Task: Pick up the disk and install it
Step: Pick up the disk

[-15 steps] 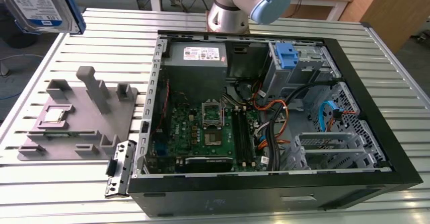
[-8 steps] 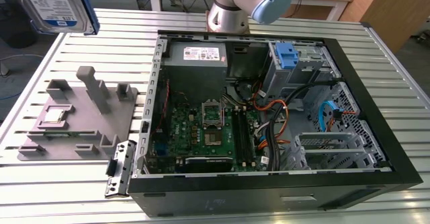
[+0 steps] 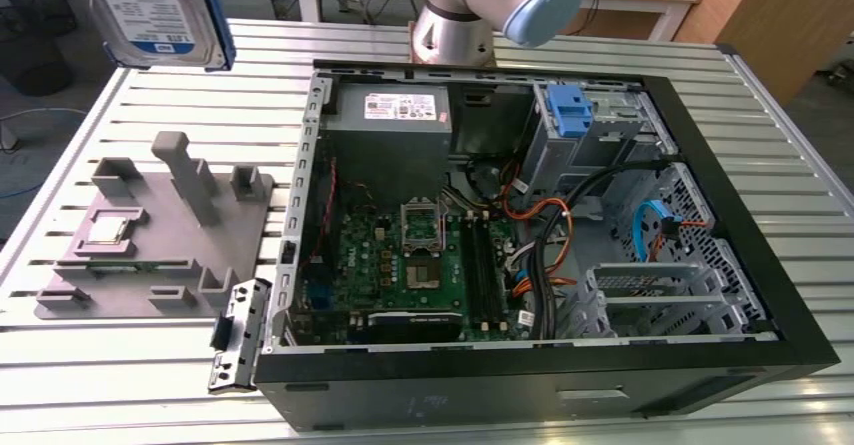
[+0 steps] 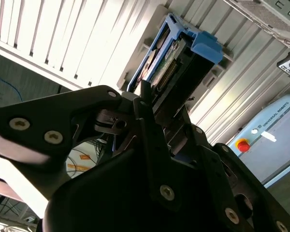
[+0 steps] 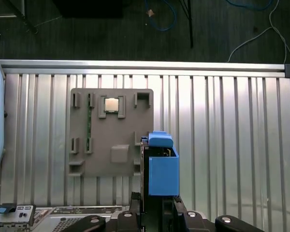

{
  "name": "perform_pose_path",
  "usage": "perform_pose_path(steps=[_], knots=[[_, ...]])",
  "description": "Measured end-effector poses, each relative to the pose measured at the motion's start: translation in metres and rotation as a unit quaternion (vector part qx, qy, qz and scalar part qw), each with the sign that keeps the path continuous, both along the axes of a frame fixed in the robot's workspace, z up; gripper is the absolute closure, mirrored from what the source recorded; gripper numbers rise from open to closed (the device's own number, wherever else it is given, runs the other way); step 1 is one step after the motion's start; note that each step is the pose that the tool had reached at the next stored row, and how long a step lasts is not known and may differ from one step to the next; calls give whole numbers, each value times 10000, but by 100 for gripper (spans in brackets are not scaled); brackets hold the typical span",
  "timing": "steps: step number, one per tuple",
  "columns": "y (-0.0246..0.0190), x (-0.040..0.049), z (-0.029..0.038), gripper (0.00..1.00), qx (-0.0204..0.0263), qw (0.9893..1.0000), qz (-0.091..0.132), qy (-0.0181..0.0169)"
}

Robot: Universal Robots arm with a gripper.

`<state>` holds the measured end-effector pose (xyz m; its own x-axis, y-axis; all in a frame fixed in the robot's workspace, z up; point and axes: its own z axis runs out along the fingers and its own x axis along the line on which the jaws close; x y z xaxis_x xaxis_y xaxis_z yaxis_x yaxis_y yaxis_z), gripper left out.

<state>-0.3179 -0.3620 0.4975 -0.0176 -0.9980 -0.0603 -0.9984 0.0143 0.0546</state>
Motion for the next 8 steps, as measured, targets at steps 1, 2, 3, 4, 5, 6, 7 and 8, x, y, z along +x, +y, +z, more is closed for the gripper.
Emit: perform_pose_path(steps=[1,2,3,4,5,6,7,8], knots=[[0,45,0,65,0,10000,0,0],[0,90,-1,65,1,10000,0,0],[0,139,-1,65,0,10000,1,0],[0,184,0,65,0,10000,1,1],[0,229,0,65,0,10000,0,1],[0,274,-1,65,0,10000,0,1],[0,319,-1,65,1,10000,0,1],[0,364,-1,65,0,10000,0,2]])
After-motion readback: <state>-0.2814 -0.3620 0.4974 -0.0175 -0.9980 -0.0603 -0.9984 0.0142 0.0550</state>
